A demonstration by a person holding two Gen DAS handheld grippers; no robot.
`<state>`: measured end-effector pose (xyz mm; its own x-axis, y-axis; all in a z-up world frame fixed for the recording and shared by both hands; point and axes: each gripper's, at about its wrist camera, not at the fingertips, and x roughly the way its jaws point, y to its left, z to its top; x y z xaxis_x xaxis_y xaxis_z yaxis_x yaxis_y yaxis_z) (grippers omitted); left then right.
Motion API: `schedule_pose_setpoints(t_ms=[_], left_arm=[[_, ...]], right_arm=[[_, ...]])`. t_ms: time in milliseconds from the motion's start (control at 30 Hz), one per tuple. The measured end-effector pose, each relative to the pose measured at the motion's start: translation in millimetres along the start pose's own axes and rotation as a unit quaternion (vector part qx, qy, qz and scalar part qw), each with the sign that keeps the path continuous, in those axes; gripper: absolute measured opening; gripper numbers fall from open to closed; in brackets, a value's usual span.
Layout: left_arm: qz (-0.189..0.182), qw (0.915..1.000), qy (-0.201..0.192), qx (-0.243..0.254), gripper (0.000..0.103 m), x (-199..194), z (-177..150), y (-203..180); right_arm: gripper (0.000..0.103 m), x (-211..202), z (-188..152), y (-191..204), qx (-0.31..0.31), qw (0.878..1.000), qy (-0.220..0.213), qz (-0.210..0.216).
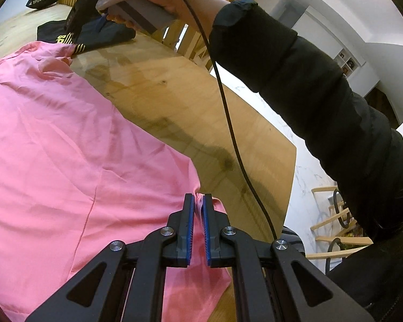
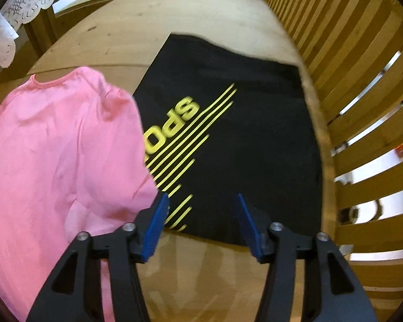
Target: Fold clothes
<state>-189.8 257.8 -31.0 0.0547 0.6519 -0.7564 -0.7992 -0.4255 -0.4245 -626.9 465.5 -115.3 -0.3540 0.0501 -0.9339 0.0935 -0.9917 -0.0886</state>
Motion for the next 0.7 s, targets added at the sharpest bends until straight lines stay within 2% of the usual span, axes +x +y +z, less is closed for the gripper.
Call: schedule_pose_setpoints(t_ms=[100, 300, 433, 533, 700], left_arm=[[0.0, 1.0, 0.002, 0.002, 0.006, 2, -1, 1], [0.003, 1.0, 0.006, 0.004, 0.006, 2, -1, 1], [0.001, 1.0, 0.007, 0.002, 0.006, 2, 0, 2], [0.001, 1.0, 0.007, 0.005, 0.006, 3, 1, 2], [0.003, 1.0, 0.005, 0.006, 0.006, 4, 1, 3]], right_arm=[[0.054, 5, -2, -1, 0.017, 0.999, 0.017, 0.034], [0.054, -5, 1, -18, 0.081, 0.988, -0.002, 0.128], [0.054, 5, -3, -13, 0.07, 0.991, 0.013, 0.112], [0.054, 10, -5, -10, 0.072, 0.989, 0.015, 0.13], [0.054, 15, -2, 4, 0.063, 0.989, 0.013, 0.134]])
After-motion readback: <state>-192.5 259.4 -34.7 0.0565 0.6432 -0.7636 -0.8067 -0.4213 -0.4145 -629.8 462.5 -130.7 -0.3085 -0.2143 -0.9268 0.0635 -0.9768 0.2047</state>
